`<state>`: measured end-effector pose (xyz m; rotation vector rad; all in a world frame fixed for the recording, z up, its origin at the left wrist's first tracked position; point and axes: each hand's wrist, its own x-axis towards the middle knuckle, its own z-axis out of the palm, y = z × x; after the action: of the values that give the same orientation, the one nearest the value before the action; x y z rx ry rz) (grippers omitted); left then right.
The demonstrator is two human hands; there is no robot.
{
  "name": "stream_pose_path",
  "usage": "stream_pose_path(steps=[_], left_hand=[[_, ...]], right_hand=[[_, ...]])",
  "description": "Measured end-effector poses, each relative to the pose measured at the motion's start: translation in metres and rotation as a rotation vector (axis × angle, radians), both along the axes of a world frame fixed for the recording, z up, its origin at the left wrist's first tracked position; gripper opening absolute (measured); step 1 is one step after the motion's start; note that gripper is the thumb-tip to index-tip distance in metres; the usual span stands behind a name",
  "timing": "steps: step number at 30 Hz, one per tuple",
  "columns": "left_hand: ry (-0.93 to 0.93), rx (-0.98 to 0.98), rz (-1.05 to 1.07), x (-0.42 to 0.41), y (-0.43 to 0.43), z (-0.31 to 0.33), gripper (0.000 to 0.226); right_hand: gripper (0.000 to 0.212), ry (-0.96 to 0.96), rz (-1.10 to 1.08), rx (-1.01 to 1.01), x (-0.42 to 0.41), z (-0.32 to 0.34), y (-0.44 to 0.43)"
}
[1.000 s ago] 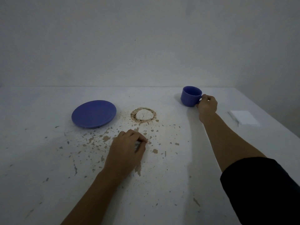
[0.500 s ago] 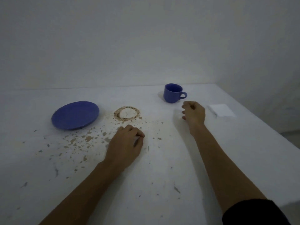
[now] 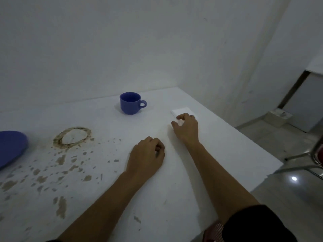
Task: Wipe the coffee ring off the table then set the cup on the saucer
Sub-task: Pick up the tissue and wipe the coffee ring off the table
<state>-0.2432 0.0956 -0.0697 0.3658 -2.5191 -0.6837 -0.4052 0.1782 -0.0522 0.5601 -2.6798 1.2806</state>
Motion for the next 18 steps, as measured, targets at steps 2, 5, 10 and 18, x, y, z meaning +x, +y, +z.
stream_pose_path(steps=[2, 5, 10, 18], left_hand=[[0.019, -0.005, 0.002, 0.000, -0.002, -0.002, 0.012], [0.032, -0.022, -0.001, 0.000, -0.002, -0.004, 0.011], [0.041, -0.025, 0.007, 0.000, -0.003, -0.004, 0.009], [0.092, 0.408, 0.054, 0.013, -0.009, 0.016, 0.010]], right_hand=[[0.042, 0.012, -0.045, 0.112, -0.017, 0.000, 0.001], [0.036, 0.034, -0.088, 0.190, -0.034, 0.000, -0.002], [0.024, 0.083, -0.043, 0.122, -0.037, -0.005, -0.004], [0.017, 0.077, 0.013, -0.202, 0.027, 0.009, -0.011]])
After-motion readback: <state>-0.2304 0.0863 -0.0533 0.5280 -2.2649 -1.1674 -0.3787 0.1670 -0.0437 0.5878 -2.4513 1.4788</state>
